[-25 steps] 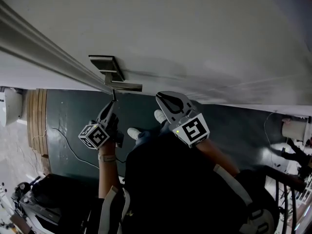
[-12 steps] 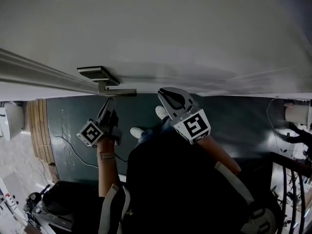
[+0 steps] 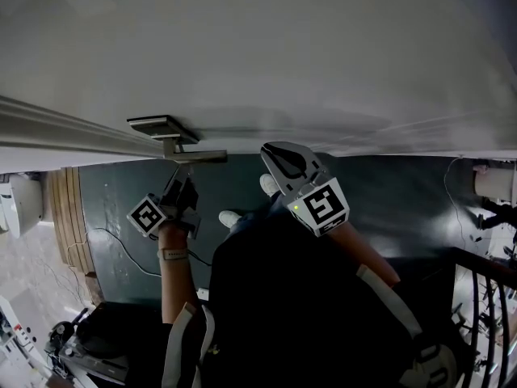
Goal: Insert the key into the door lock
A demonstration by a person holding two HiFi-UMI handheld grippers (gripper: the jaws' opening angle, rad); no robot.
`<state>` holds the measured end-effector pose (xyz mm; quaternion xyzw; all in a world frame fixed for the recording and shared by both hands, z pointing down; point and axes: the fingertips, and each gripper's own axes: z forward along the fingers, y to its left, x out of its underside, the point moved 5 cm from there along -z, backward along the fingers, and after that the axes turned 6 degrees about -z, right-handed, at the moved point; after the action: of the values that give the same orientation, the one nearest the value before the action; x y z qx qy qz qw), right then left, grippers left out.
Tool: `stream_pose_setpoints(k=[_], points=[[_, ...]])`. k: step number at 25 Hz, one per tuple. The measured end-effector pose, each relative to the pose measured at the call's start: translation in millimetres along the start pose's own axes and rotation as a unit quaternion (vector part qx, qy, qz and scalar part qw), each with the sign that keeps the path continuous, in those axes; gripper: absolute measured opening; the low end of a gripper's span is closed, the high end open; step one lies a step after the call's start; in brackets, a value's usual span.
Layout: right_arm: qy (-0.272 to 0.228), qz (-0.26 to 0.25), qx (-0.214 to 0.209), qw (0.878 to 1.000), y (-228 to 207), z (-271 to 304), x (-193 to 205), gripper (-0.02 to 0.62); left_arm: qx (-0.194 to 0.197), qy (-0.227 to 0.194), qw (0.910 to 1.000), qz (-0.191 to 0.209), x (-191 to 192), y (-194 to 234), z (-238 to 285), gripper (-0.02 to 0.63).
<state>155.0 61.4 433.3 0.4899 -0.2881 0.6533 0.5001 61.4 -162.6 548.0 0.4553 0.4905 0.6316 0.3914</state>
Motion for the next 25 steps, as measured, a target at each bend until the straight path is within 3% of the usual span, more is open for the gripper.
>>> stream_pose_setpoints(k=[10, 25], points=[[0.001, 0.003, 0.010, 1.000, -3.5, -0.8, -0.4, 0.028, 0.010, 0.005, 0.9998, -0.019, -3.5, 3.7, 1.2, 0.028], [0.000, 0.005, 0.011, 1.000, 0.7, 6.2, -2.5, 0.028, 0.023, 0.033, 0.9991, -0.015, -8.0, 4.0, -0.9, 0.028]])
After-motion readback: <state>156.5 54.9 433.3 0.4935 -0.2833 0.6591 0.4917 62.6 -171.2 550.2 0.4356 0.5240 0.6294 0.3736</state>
